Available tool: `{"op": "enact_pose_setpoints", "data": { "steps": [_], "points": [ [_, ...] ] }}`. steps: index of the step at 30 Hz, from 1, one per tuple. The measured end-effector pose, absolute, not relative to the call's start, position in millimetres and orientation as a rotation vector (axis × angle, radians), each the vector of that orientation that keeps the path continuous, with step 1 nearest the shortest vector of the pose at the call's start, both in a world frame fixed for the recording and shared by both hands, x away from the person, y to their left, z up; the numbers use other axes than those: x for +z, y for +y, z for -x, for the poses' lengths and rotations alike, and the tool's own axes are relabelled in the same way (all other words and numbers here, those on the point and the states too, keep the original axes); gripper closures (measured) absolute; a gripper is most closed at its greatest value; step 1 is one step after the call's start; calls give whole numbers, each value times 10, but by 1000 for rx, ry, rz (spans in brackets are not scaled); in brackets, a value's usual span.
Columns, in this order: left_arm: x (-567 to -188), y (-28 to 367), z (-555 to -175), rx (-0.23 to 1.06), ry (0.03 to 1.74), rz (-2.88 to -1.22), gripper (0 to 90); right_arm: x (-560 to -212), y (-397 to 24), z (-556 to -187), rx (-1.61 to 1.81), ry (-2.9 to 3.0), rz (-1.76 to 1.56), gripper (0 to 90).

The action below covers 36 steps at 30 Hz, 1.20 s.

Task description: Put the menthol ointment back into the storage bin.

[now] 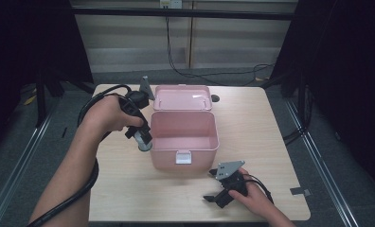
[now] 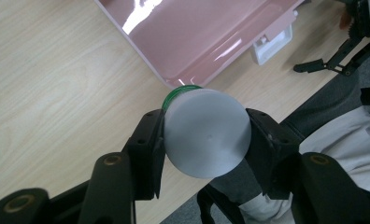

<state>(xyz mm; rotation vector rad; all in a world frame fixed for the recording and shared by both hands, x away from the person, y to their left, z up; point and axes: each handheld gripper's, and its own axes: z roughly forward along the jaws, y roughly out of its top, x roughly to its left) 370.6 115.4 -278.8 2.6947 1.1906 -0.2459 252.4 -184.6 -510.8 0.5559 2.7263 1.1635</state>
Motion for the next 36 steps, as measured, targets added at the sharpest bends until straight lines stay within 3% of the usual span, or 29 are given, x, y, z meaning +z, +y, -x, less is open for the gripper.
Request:
{"op": "enact_pose_setpoints", "data": {
  "steps": [36],
  "points": [
    [-2816,547,-4103,-185,1171,-2712,500,-5109,-1840,-2519,1159,2725,-555,58]
  ]
}}
